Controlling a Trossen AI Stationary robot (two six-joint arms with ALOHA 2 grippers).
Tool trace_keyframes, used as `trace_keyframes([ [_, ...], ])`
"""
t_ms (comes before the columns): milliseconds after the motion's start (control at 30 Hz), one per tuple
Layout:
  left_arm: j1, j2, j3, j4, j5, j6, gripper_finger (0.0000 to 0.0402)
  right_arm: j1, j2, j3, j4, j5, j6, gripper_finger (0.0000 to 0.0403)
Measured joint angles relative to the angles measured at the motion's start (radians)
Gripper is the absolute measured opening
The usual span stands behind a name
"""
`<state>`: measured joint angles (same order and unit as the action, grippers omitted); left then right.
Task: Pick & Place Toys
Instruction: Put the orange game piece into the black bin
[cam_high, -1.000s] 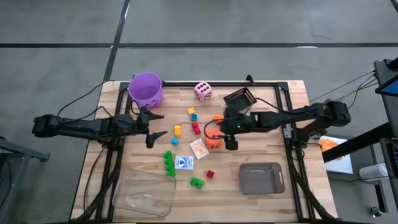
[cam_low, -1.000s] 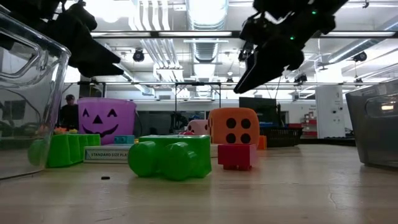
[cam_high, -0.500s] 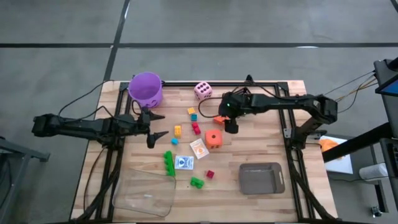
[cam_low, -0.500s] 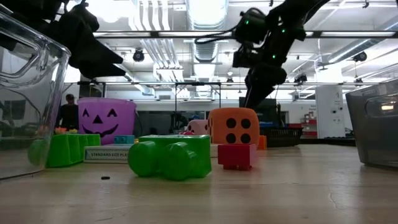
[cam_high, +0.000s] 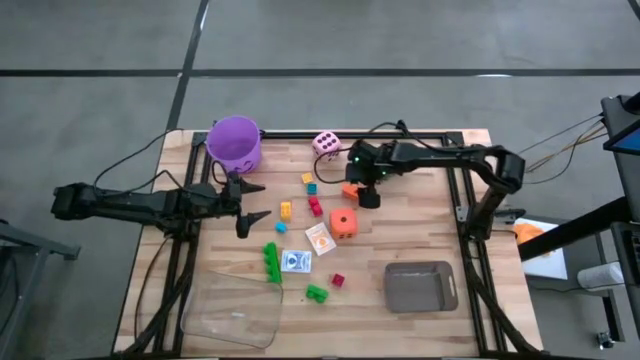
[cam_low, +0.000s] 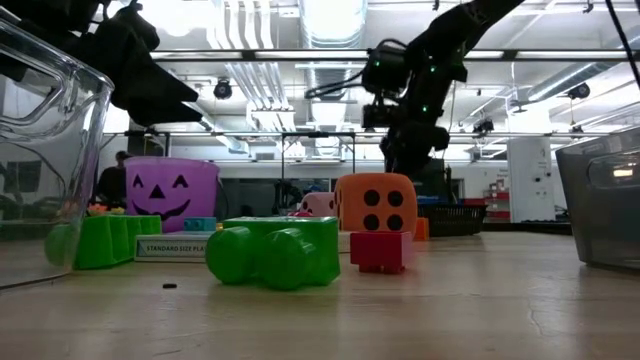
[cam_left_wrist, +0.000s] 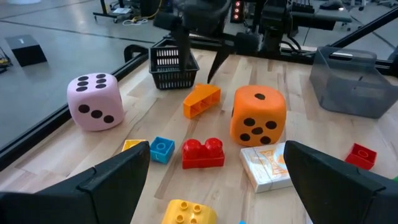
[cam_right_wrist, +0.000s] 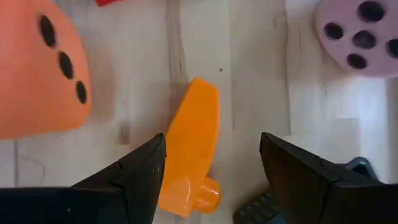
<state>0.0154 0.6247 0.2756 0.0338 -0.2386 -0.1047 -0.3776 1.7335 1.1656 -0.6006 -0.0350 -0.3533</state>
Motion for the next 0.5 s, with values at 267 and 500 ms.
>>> trace_keyframes([
  [267, 0.000, 0.000, 0.000, 0.000, 0.000, 0.000, 0.0370, -0.011, 0.088, 0.003, -0.015, -0.046, -0.013, 0.0259],
  [500, 0.000, 0.000, 0.000, 0.000, 0.000, 0.000, 0.0370, -0.011, 0.150, 0.002, -0.016, -0.056, -0.012, 0.0259],
])
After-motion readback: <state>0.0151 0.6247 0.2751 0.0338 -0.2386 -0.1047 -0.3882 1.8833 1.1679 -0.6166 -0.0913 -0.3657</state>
